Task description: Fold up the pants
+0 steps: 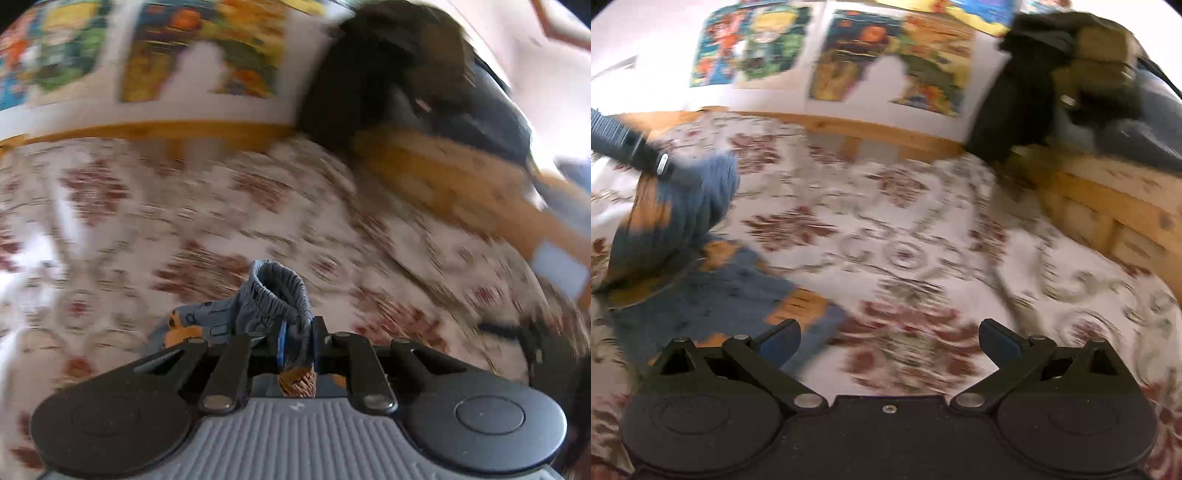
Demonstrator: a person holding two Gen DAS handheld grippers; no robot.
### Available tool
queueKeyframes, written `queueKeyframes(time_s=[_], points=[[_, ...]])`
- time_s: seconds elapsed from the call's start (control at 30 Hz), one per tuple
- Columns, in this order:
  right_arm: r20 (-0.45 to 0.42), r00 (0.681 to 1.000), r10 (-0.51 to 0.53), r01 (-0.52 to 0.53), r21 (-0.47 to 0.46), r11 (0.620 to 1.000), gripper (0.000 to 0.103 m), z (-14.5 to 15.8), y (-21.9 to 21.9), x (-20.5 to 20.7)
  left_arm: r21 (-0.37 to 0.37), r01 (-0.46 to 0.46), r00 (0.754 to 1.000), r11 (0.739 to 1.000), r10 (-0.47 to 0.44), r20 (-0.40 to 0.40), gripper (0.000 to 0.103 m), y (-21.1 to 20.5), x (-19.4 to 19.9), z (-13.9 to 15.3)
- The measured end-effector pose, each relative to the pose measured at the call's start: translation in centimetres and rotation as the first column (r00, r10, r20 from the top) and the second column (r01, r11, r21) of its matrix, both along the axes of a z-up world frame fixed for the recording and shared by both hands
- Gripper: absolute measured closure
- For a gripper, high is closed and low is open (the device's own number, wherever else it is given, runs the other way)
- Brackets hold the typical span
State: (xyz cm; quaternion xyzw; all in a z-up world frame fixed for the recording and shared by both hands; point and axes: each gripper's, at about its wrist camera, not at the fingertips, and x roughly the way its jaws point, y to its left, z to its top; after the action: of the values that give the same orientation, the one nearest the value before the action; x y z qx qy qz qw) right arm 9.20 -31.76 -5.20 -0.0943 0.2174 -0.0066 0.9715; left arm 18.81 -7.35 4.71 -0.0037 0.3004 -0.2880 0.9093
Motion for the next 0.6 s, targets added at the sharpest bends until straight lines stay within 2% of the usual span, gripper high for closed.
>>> queueKeyframes(time_s=[0.2, 0.37, 0.43, 0.5, 0.57, 0.6], points=[[-0.013, 0.998, -0.065, 0.066, 0.074, 0.995, 0.001, 0.1, -4.2, -0.4, 0.099, 0.151, 0.989, 0.984, -0.151, -0.01, 0.088, -7.5, -2.9, -3.3], [-0.035, 0.997, -0.075, 0.078, 0.089, 0.993, 0.001, -0.4, -4.9, -0.5, 0.163, 0.214, 0.977, 0.963, -0.209, -0.048, 0.086, -10.2, -4.5, -5.8], [-0.041, 0.996, -0.075, 0.078, 0.088, 0.993, 0.001, -0.6, -4.9, -0.5, 0.137, 0.23, 0.972, 0.963, -0.221, -0.076, 0.079, -9.9, -4.6, -6.3], [-0.043, 0.996, -0.078, 0.082, 0.084, 0.993, 0.001, -0.6, -4.7, -0.4, 0.076, 0.239, 0.966, 0.968, -0.229, -0.121, 0.043, -8.5, -4.5, -5.9], [-0.043, 0.995, -0.087, 0.09, 0.084, 0.992, 0.001, -0.6, -4.5, -0.2, 0.044, 0.235, 0.965, 0.971, -0.228, -0.128, 0.034, -6.7, -4.3, -5.0], [-0.041, 0.995, -0.091, 0.094, 0.084, 0.992, 0.001, -0.5, -4.3, -0.1, 0.05, 0.238, 0.965, 0.97, -0.231, -0.121, 0.034, -5.8, -4.4, -4.5]])
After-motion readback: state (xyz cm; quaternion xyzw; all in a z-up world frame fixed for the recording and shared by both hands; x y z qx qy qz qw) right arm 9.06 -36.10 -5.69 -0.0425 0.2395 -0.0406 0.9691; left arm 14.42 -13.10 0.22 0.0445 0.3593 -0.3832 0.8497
